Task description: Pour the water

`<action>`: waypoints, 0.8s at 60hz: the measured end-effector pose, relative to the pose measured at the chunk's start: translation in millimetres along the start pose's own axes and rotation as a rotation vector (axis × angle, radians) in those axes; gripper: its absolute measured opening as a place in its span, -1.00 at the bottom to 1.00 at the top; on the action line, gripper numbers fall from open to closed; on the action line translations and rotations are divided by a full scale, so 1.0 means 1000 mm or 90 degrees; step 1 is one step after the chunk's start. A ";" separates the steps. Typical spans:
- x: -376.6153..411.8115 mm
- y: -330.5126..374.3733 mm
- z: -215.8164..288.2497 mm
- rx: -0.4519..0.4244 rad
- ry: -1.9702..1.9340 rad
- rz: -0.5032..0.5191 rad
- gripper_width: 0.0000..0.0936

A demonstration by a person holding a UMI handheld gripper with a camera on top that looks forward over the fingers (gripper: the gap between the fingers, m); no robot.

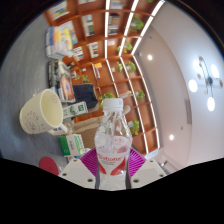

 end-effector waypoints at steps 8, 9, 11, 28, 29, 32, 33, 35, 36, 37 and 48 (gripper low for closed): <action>0.012 0.003 -0.016 -0.004 -0.300 0.050 -0.19; 0.013 0.003 -0.016 -0.010 -0.336 0.059 -0.19; 0.021 0.003 -0.016 -0.019 -0.405 0.085 -0.19; 0.074 -0.010 -0.042 0.000 -0.759 0.174 -0.19; 0.076 -0.011 -0.043 0.000 -0.765 0.175 -0.19; 0.078 -0.013 -0.046 -0.006 -0.781 0.175 -0.19; 0.078 -0.012 -0.047 -0.006 -0.789 0.177 -0.19; 0.084 -0.014 -0.050 -0.003 -0.800 0.175 -0.20; 0.087 -0.014 -0.052 0.003 -0.806 0.173 -0.19; 0.084 -0.015 -0.052 -0.007 -0.816 0.162 -0.19; 0.084 -0.014 -0.052 -0.015 -0.818 0.143 -0.18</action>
Point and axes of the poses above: the point between the fingertips, and its own axes, seen from behind it with the camera up: x to the left, z up, y backward, against the way the camera looks, the point moved 2 cm from there along y, backward, against the way the camera looks, and after that the axes turned 1 degree about -y, right-handed, at the moved point
